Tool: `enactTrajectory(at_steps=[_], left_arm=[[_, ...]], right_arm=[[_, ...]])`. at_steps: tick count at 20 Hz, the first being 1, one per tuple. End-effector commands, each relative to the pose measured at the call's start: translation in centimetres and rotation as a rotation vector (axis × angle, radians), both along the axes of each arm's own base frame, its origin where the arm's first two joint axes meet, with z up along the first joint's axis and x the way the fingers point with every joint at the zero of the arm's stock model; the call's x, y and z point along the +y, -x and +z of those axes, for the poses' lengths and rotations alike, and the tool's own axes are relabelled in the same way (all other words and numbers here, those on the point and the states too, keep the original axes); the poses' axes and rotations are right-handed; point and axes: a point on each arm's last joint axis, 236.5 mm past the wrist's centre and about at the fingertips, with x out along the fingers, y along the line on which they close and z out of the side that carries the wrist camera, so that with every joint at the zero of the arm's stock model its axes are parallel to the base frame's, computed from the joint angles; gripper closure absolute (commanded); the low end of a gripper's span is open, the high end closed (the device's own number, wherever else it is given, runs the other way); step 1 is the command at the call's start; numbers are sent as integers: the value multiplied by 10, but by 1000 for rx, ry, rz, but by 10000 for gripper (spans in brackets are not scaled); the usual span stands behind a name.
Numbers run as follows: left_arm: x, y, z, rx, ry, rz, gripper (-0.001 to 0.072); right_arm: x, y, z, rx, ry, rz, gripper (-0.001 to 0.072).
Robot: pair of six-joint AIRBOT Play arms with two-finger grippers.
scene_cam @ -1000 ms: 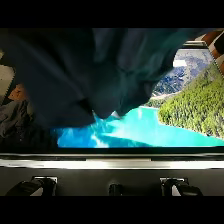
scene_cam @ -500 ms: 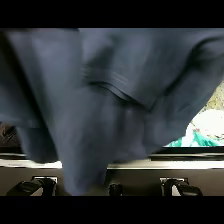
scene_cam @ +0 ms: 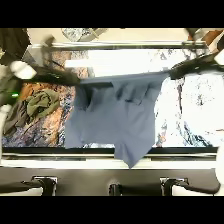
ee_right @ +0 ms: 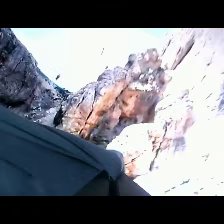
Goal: Fold the shirts.
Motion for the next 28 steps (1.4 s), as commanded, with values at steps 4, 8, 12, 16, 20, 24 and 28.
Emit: enactTrajectory(at_steps=[4,8,12,16,20,24,28], left_arm=[[-31,24,-143,438,98,-16,677],[-9,34,-122,503,103,-32,169],[79,58,-74,557,57,-15,148],[129,123,-95,666,82,129,148],[117,227,-169,804,111,147,150],[82,259,-201,826,251,171,152],[76,252,-215,778,271,222,168]], right_arm=[[50,-15,-149,382,-301,-52,667],[36,-19,-118,315,-318,-53,388],[-46,36,-63,305,-174,-8,116],[-118,95,-70,466,-102,-138,179],[-106,109,-87,543,-132,-119,179],[-83,110,-98,573,-118,-52,179],[-72,110,-101,582,-106,-16,179]])
